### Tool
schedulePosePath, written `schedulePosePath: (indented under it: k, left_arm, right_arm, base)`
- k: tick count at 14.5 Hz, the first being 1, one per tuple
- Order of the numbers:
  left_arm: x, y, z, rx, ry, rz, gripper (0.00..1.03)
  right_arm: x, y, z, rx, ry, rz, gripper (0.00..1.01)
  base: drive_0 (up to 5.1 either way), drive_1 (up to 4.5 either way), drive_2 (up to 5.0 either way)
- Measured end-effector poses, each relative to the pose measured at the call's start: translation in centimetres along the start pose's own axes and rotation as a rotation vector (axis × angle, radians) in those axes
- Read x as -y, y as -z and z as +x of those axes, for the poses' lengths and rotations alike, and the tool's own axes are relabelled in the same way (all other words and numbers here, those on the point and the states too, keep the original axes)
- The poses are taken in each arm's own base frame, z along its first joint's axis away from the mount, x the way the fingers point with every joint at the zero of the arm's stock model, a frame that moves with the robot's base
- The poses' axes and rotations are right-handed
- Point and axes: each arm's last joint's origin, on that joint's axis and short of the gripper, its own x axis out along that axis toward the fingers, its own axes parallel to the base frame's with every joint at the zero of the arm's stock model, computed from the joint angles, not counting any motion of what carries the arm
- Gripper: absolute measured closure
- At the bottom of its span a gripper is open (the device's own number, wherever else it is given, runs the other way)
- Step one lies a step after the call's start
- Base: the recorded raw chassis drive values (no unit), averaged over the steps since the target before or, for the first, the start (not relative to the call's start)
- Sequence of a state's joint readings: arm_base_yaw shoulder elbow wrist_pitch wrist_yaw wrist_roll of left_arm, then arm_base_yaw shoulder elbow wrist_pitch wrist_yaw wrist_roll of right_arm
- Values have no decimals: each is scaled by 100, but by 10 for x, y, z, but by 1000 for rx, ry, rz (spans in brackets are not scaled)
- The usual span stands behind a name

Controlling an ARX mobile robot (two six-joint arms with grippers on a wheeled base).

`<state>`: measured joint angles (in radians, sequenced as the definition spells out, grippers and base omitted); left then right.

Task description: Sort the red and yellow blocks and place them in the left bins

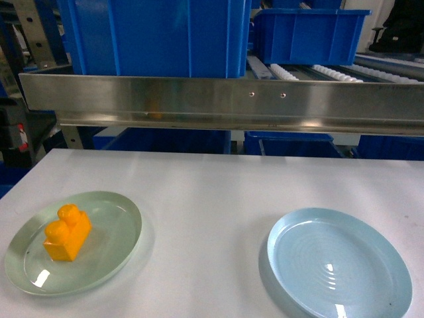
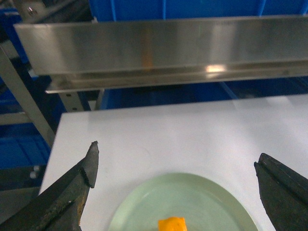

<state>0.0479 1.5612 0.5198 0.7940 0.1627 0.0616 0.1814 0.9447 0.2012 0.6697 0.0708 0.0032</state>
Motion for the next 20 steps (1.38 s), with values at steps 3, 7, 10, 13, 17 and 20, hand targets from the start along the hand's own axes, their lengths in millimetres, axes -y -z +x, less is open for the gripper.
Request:
schedulePosePath:
  k: [3,7,10,13,17,20]
  left_arm:
    - [17,32,26,-172,-42,26,5]
    - [22,74,59,-279,-141,6,5]
    - [31,79,63,-298,-154,-20,5]
    - [39,95,63,-358,-168,-53,5]
    - [40,108,62,-382,-192,-82,13]
    - [40,110,62,-385,-192,-87,45]
  right_arm:
    - [0,-1,0,4,0,0,73]
    - [0,-1,0,5,0,0,73]
    - [0,-1,0,5,0,0,73]
    - [0,-1,0,5,0,0,73]
    - [0,-1,0,5,0,0,73]
    - [0,-1,0,5,0,0,73]
  base:
    - [0,0,0]
    - [0,0,0]
    - [0,0,0]
    - [0,0,0]
    - [0,0,0]
    - [0,0,0]
